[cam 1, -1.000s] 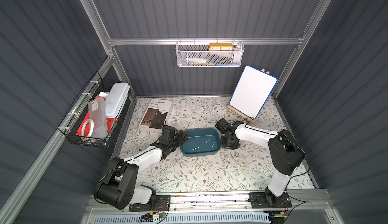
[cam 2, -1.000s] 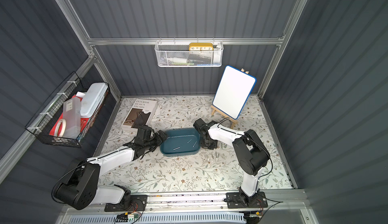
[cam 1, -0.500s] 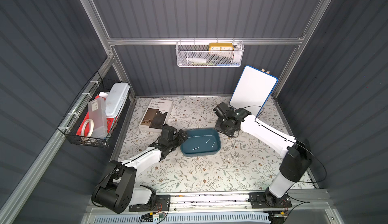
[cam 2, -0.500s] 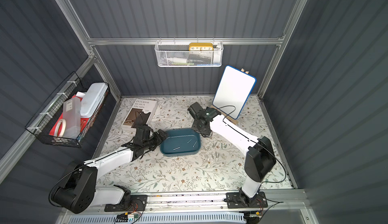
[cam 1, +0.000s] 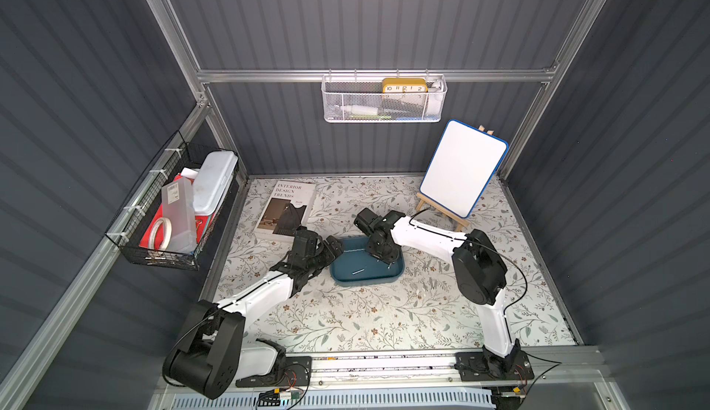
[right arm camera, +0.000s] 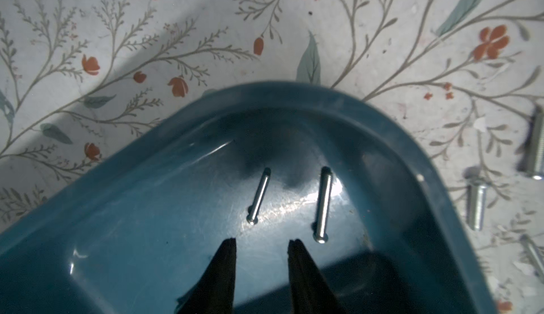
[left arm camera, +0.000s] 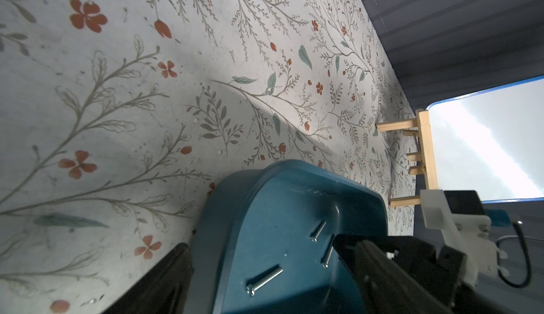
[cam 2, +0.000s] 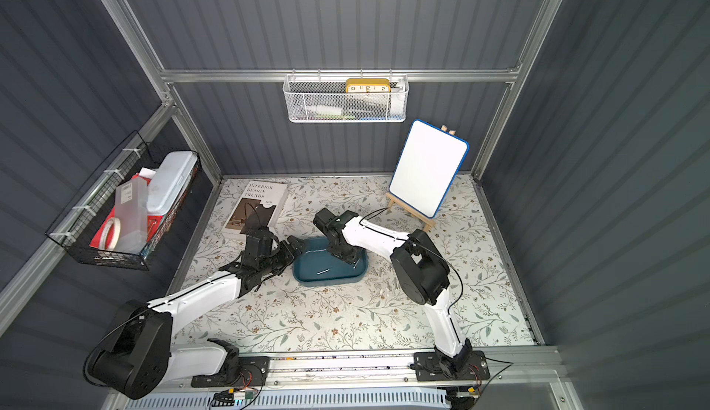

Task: Take out the screws from the storage box
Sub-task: Pick up the screw from the storage box.

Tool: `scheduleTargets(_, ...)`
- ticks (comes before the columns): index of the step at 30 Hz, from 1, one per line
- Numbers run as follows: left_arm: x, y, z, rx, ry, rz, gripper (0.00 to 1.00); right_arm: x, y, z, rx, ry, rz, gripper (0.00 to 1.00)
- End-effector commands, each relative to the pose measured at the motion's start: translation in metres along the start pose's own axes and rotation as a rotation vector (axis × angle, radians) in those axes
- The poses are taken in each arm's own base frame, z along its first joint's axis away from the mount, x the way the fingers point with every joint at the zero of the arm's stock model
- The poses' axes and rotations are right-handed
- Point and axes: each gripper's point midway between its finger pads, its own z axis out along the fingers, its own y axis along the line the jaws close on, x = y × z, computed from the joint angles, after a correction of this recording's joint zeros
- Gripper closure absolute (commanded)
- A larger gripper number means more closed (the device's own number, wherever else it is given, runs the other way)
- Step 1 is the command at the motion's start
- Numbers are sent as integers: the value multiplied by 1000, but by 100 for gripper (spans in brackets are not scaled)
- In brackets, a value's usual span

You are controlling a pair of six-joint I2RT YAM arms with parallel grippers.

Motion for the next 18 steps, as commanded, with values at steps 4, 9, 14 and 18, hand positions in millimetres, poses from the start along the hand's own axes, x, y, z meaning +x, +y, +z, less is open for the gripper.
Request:
scheduleTargets(4, 1, 0, -3, -1, -1, 13, 10, -9, 12, 10, -16, -34, 48, 67)
scheduleTargets(9, 1, 0, -3, -6, -3, 16, 9, -5, 8, 19, 1, -23, 46, 68)
scheduleTargets(14, 1, 2, -2, -8, -5, 17, 9, -4, 2, 27, 28, -18, 50, 70)
scheduleTargets(18, 1, 1, -3, -6, -9, 16, 9, -3, -2, 31, 47, -20, 47, 70)
